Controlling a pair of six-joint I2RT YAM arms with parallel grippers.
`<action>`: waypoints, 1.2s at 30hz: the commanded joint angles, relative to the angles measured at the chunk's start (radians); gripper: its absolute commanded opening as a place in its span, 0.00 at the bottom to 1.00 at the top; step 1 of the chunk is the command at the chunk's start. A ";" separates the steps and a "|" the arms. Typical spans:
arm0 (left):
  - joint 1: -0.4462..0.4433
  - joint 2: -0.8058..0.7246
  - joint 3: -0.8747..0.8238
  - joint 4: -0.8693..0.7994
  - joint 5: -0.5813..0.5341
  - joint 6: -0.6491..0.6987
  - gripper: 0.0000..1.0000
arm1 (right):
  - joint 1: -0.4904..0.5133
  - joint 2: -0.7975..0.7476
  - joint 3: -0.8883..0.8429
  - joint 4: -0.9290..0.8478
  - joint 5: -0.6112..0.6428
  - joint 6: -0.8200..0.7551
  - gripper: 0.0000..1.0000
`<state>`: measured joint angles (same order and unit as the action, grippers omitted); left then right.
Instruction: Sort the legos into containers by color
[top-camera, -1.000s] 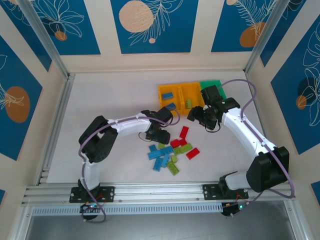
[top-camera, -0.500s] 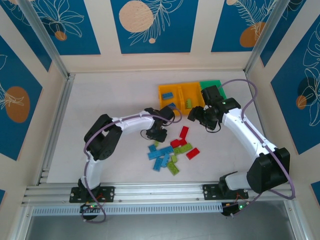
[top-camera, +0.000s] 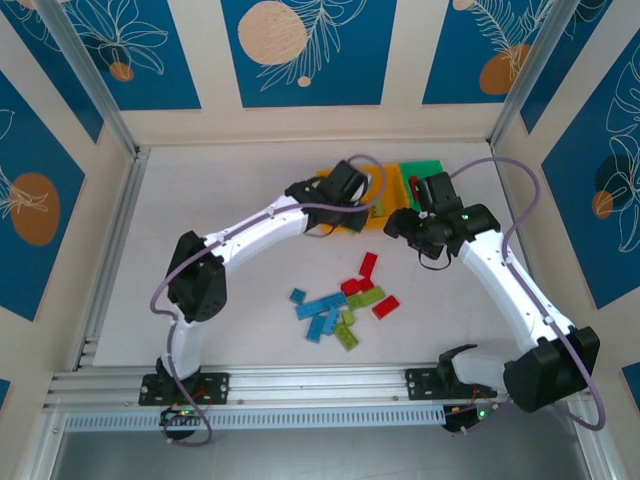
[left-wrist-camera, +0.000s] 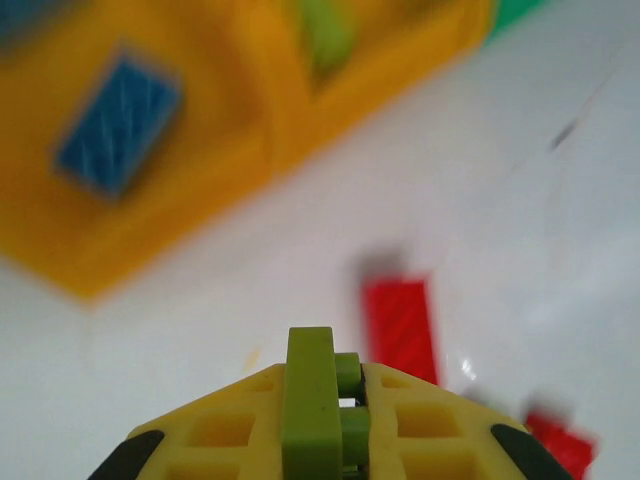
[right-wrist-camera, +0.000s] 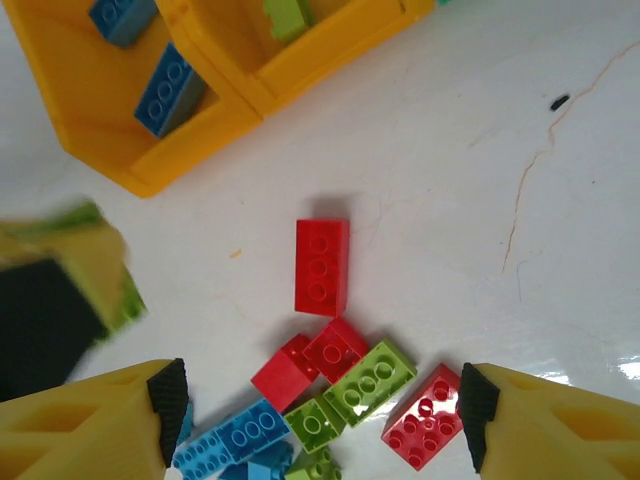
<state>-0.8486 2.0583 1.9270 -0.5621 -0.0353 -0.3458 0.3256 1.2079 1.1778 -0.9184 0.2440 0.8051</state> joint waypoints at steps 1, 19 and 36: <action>0.013 0.152 0.148 0.148 0.004 0.159 0.00 | 0.003 -0.051 -0.010 0.021 0.070 0.057 0.76; 0.075 0.567 0.692 0.380 0.016 0.279 0.38 | 0.000 -0.148 -0.087 0.003 0.082 0.065 0.77; 0.080 -0.550 -0.488 0.506 0.190 0.388 0.34 | 0.197 0.158 -0.010 0.029 -0.096 0.013 0.77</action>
<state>-0.7742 1.6459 1.5467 -0.0200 0.1116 -0.0494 0.4664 1.3224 1.1248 -0.9012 0.2020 0.8379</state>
